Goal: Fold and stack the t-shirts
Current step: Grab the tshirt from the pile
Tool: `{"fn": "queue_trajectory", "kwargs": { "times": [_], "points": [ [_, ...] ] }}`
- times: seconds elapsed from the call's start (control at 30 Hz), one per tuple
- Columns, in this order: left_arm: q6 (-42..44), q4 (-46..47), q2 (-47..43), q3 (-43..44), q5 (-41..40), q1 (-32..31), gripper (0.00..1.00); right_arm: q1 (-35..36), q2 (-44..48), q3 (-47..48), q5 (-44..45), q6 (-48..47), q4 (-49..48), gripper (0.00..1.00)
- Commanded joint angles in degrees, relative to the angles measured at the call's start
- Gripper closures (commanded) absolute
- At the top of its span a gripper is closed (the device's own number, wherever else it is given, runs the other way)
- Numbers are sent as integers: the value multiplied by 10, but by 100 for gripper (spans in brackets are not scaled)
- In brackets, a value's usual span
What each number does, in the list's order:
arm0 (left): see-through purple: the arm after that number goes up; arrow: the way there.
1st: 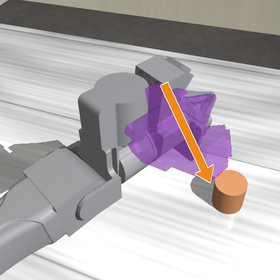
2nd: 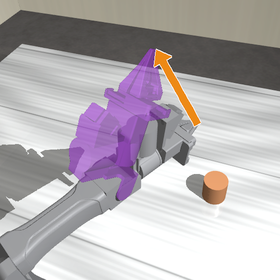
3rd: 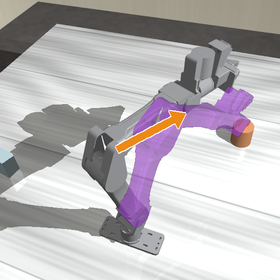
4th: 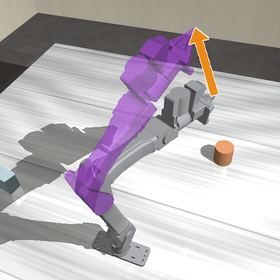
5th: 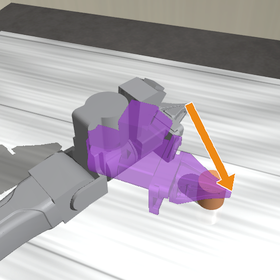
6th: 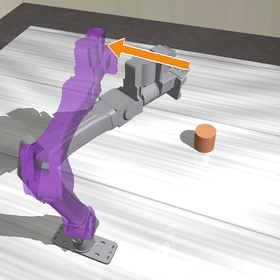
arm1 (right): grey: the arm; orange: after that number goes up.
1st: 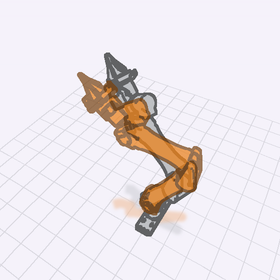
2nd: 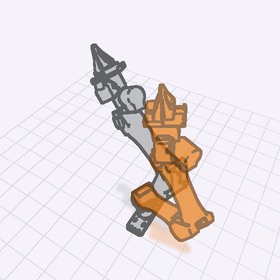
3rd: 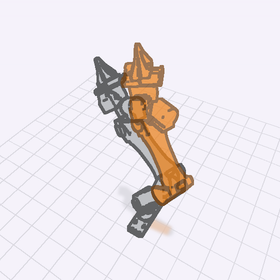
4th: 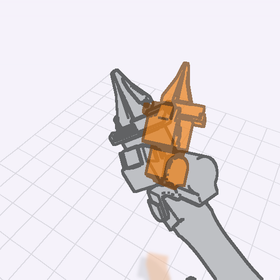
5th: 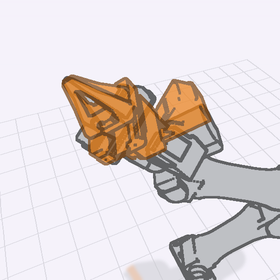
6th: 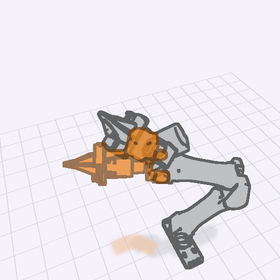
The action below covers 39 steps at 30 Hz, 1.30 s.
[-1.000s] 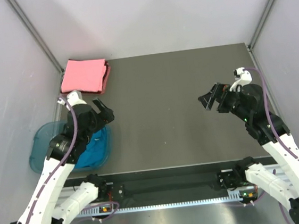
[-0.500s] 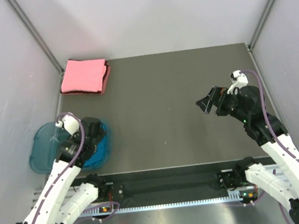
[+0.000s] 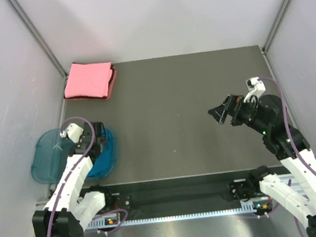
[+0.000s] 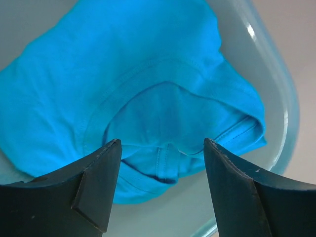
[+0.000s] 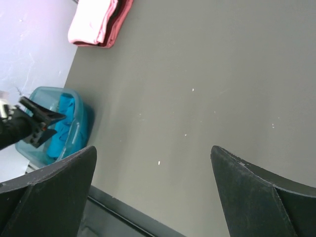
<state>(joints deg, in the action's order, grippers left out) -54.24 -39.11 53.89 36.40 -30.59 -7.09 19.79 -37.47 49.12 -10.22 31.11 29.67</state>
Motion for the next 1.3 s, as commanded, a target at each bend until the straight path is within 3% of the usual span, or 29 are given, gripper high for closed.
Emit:
{"fn": "queue_trajectory", "kwargs": {
  "times": [0.0, 0.1, 0.2, 0.23, 0.27, 0.43, 0.5, 0.57, 0.6, 0.67, 0.7, 0.8, 0.87, 0.9, 0.93, 0.97, 1.07, 1.13, 1.27],
  "points": [
    [36, 90, -6, -14, 1, 5, 27, -2, 23, 22, -9, 10, 3, 0],
    [32, 98, 1, -8, -9, 16, 30, -2, 34, 24, -10, 25, 17, 0],
    [55, 164, -15, -13, 25, 18, 71, -2, 51, 31, -11, 44, 42, 1],
    [69, 186, -18, -19, 33, 18, 94, -2, 65, 32, -11, 48, 48, 0],
    [68, 199, -17, -19, 35, 21, 100, -2, 74, 32, -9, 59, 50, 0],
    [10, 82, -5, 29, 16, 23, 100, -2, 143, 35, 3, 85, 72, 0],
    [16, 90, -28, 11, 19, 23, 96, -2, 161, 34, 7, 94, 80, 0],
    [22, 113, -33, -2, 25, 24, 71, -2, 182, 36, 9, 95, 90, 0],
    [26, 119, -26, -7, 33, 25, 51, -1, 188, 36, 9, 95, 92, 0],
    [26, 129, -7, -22, 44, 31, 38, -2, 199, 38, 13, 94, 102, 0],
    [25, 135, 14, -27, 54, 34, 27, -2, 201, 39, 14, 94, 106, 0],
    [20, 151, 59, -39, 69, 42, 21, -2, 200, 45, 14, 91, 120, 0],
    [19, 150, 75, -39, 74, 43, 29, -2, 196, 50, 13, 91, 125, 0],
    [18, 149, 82, -39, 76, 43, 39, -2, 195, 55, 13, 92, 130, 0],
    [17, 151, 79, -39, 75, 43, 86, -2, 194, 59, 14, 91, 134, 0],
    [13, 138, 76, -29, 68, 44, 100, -2, 193, 70, 15, 93, 136, 0],
    [28, 110, 35, 28, 41, 44, 100, -1, 192, 93, 27, 93, 145, 0],
    [60, 77, -13, 136, 53, 44, 100, -2, 194, 102, 41, 92, 151, 0],
    [102, 143, -54, 307, 218, 43, 100, -2, 196, 109, 59, 97, 151, 0]
  ]
}}
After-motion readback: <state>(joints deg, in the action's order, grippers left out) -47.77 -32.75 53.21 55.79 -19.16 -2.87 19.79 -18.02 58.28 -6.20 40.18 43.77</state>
